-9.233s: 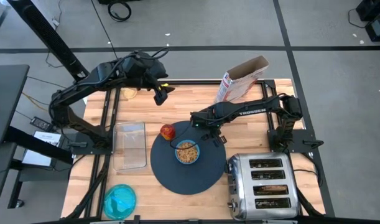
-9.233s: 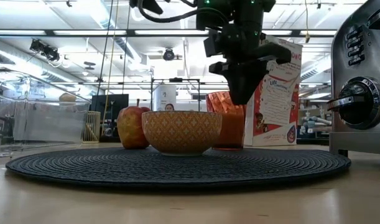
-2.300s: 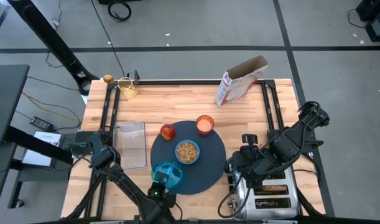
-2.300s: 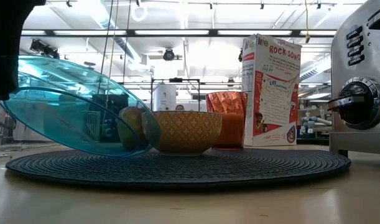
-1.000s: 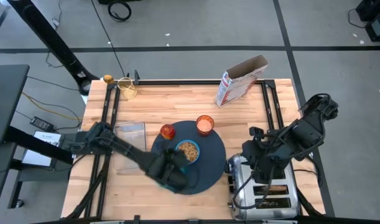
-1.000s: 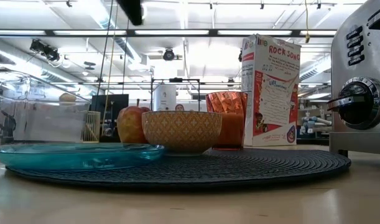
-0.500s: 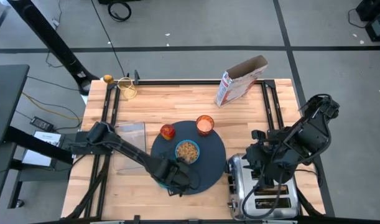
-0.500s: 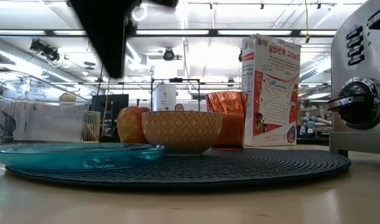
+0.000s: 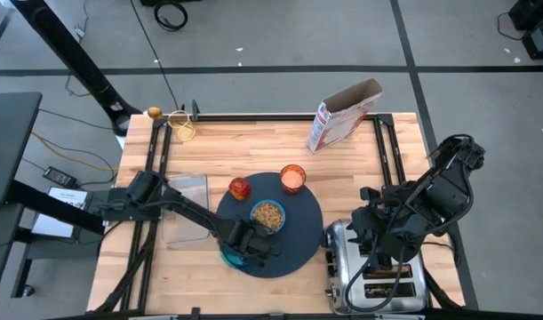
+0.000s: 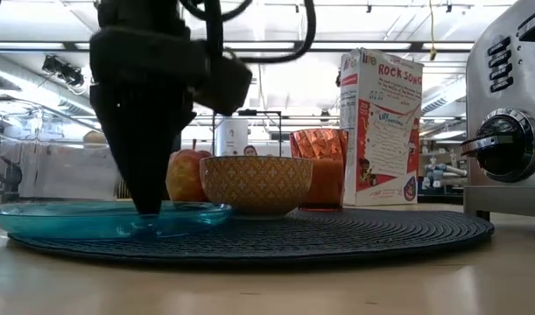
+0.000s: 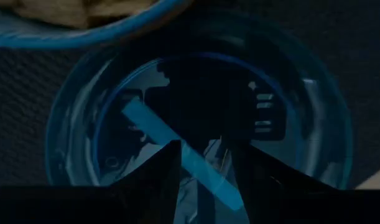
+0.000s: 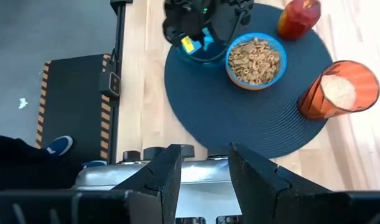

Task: Arrange a breakfast setting
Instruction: Put the bread on top of the blue transparent plate

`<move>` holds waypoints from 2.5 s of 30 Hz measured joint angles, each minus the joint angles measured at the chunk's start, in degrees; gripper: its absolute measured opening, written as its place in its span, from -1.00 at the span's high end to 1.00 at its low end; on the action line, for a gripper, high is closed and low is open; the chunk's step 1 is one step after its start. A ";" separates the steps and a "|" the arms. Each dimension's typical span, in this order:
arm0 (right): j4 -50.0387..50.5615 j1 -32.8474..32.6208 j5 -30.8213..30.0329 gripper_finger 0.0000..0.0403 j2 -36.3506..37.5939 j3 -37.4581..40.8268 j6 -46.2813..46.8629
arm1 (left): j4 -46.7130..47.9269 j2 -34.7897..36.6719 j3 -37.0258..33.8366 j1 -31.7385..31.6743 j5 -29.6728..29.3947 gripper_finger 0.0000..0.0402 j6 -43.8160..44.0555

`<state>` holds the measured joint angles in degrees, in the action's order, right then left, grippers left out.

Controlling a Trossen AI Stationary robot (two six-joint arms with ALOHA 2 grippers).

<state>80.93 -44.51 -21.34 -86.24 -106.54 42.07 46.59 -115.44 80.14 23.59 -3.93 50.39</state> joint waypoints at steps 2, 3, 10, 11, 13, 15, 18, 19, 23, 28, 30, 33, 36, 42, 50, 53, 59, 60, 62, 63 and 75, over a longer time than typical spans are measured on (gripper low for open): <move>0.01 0.02 0.55 0.30 0.00 0.00 0.43 | 0.16 0.00 -0.46 -0.06 0.27 0.26 -0.21; 0.01 0.02 0.84 0.30 0.00 0.00 0.44 | 0.09 0.00 -0.71 -0.06 0.30 0.26 -0.33; 0.01 0.08 1.53 0.30 0.00 0.00 0.46 | 1.02 0.11 -1.84 0.10 2.84 0.26 -1.28; -0.01 0.13 1.53 0.30 0.00 0.00 0.45 | 1.17 0.11 -1.86 0.12 2.88 0.26 -1.33; 0.00 0.22 1.53 0.30 0.00 0.00 0.40 | 1.23 0.11 -1.86 0.13 3.47 0.26 -1.52; -0.01 0.42 1.53 0.30 0.00 0.00 0.26 | 1.34 0.11 -1.91 0.11 4.59 0.26 -1.53; 0.00 0.54 1.53 0.30 0.00 0.00 -0.07 | 1.44 0.11 -1.93 0.11 5.28 0.26 -1.55; -0.01 0.55 1.51 0.30 0.00 0.00 -0.26 | 1.51 0.11 -1.92 0.13 5.33 0.26 -1.55; -0.09 0.90 0.79 0.30 0.00 0.00 -1.36 | 4.04 0.04 0.10 -0.04 5.41 0.26 -1.69; -0.08 1.40 -3.34 0.30 0.00 0.00 -1.40 | 10.31 0.11 4.81 -0.13 5.27 0.26 -3.67; -0.07 2.12 -2.30 0.30 0.00 0.00 -1.42 | 12.63 0.37 6.92 -0.11 5.23 0.26 -4.07; -0.03 2.97 3.48 0.30 -0.03 0.00 -0.46 | 14.64 1.94 9.49 0.54 4.62 0.26 -3.92; 0.15 1.16 10.54 0.30 -0.75 0.00 6.08 | 11.56 4.67 10.95 2.38 -0.44 0.26 -1.24; 3.04 -9.57 16.36 0.30 -4.73 0.00 18.89 | -6.81 8.48 11.14 6.32 -8.05 0.26 -2.53; 8.43 -17.15 18.33 0.18 -8.82 0.00 26.98 | -23.72 9.07 11.10 7.56 -12.31 0.26 -7.50; 8.76 -17.63 16.89 0.10 -8.87 1.03 26.49 | -26.04 9.08 11.08 7.54 -12.42 0.26 -7.54; 9.14 -17.18 20.30 0.09 -8.79 7.90 25.14 | -31.56 10.05 11.08 7.79 -12.99 0.26 -7.37; 9.22 -17.18 21.14 0.10 -8.81 8.98 25.17 | -32.46 10.09 11.08 7.86 -13.02 0.26 -7.52; 9.08 -17.18 22.21 0.12 -8.81 10.50 25.34 | -32.91 10.13 11.10 8.17 -13.06 0.26 -7.83; 8.98 -17.18 22.27 0.13 -8.79 11.07 25.43 | -32.90 10.17 11.08 8.37 -13.09 0.26 -7.95; 2.77 -17.18 22.94 0.34 -8.79 12.76 23.49 | -32.98 10.43 11.08 8.37 -13.22 0.26 -7.61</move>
<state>83.70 -61.69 1.59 -95.02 -93.78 65.57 13.61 -105.01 91.22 31.97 -17.15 42.78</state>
